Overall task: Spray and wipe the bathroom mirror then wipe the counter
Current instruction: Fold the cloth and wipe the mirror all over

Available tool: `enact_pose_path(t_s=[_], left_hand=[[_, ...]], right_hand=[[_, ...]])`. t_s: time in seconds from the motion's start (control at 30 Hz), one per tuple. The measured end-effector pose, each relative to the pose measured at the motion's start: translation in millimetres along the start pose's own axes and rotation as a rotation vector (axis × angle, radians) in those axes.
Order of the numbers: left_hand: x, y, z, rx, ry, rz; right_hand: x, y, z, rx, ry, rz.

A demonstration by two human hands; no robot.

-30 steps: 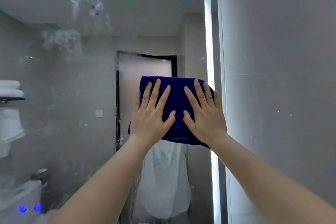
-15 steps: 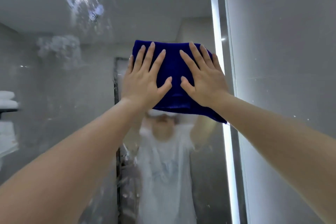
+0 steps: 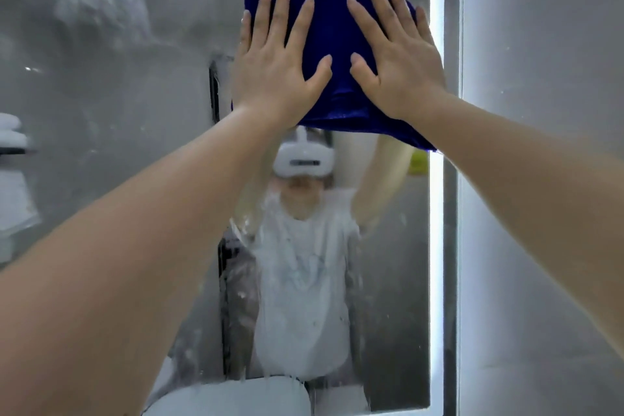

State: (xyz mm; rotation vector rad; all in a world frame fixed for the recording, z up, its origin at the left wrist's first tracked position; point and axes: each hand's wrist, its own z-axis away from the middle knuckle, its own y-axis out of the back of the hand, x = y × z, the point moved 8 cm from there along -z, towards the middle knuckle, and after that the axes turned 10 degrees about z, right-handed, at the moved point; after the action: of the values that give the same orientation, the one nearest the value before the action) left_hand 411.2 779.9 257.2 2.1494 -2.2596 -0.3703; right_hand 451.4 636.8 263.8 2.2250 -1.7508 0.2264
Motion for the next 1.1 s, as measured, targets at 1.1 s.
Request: enact_pose_path(t_s=[1.1], left_hand=[[70.2, -50.2, 267.4, -0.200, -0.016, 0.001]], right_hand=[[-69.4, -41.4, 280.6, 0.052, -0.029, -0.101]])
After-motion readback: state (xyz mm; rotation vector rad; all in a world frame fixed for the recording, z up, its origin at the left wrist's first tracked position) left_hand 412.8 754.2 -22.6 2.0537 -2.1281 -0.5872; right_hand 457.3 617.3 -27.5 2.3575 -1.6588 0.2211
